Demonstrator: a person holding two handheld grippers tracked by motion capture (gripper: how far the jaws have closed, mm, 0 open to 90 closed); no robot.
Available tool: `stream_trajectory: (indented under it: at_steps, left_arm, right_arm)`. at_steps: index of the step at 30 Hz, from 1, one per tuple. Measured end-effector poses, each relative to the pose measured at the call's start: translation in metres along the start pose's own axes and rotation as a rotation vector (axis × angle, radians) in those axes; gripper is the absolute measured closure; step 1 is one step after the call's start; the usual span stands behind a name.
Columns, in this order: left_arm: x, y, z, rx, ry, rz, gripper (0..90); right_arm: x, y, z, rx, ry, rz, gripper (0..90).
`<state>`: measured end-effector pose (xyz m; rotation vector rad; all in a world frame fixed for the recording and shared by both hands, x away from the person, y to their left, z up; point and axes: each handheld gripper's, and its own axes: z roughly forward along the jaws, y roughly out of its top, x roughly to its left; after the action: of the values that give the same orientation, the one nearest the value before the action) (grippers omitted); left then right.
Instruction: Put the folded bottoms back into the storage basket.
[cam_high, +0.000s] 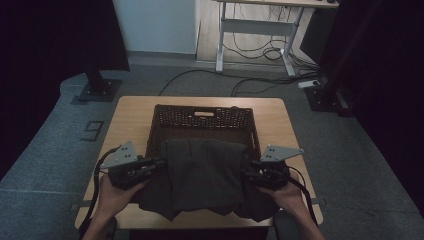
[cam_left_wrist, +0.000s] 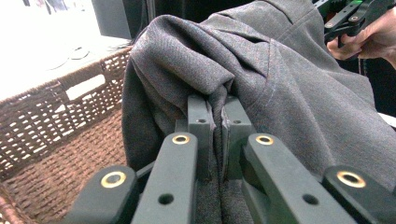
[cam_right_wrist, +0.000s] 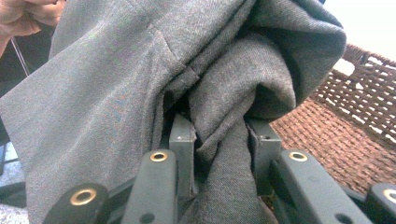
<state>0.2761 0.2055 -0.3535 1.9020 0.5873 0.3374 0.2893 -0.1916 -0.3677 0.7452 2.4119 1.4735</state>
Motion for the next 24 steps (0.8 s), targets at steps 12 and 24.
stream_trajectory:
  at_steps: [12, 24]
  left_arm:
    - [0.011, 0.029, -0.008, -0.012, 0.01, -0.004, 85.3]
    - [0.02, 0.065, -0.013, -0.03, 0.022, 0.013, 85.3]
  right_arm:
    - [-0.013, 0.03, -0.004, -0.018, 0.016, 0.028, 68.7]
    - [-0.023, 0.06, -0.014, -0.055, 0.006, 0.032, 68.7]
